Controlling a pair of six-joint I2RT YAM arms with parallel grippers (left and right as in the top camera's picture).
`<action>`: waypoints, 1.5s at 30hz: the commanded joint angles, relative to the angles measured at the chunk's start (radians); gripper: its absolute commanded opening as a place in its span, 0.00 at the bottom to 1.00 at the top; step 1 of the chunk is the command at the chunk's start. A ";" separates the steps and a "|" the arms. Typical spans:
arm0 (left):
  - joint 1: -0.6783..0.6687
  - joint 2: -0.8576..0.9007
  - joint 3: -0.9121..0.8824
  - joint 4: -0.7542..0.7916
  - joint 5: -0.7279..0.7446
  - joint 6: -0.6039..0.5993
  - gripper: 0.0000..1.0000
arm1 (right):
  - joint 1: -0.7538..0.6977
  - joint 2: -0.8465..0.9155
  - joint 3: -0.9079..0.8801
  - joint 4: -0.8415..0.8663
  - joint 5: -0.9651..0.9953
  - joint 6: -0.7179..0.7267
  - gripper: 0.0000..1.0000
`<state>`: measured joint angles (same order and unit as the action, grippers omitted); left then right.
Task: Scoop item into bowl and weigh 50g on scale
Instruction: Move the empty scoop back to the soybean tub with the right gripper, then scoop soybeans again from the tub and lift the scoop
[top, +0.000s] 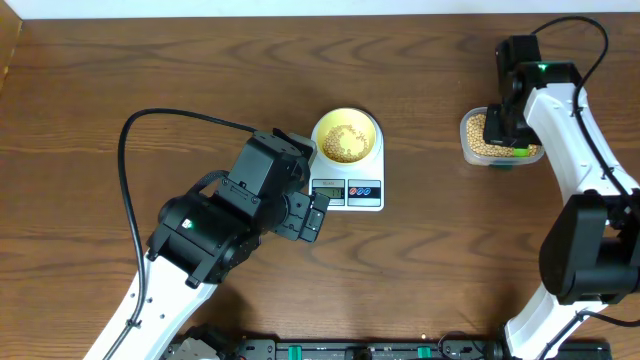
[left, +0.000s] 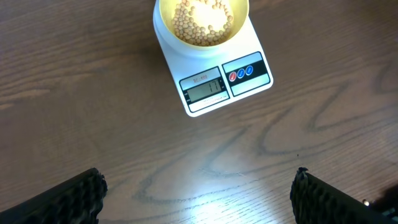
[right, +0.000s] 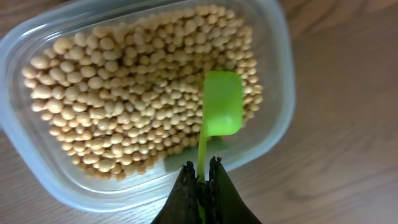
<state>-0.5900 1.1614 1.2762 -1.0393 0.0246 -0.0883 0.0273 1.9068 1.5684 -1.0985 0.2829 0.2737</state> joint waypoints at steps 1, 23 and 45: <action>0.002 0.002 0.018 0.001 0.005 0.009 0.97 | -0.032 -0.006 -0.014 0.001 -0.128 -0.021 0.01; 0.002 0.002 0.017 0.000 0.005 0.009 0.97 | -0.333 -0.006 -0.014 0.002 -0.808 -0.209 0.01; 0.002 0.002 0.018 0.001 0.005 0.009 0.97 | -0.363 -0.006 -0.126 0.122 -0.927 -0.271 0.01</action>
<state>-0.5900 1.1614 1.2762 -1.0393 0.0246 -0.0883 -0.3302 1.9064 1.4570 -0.9825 -0.5842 0.0353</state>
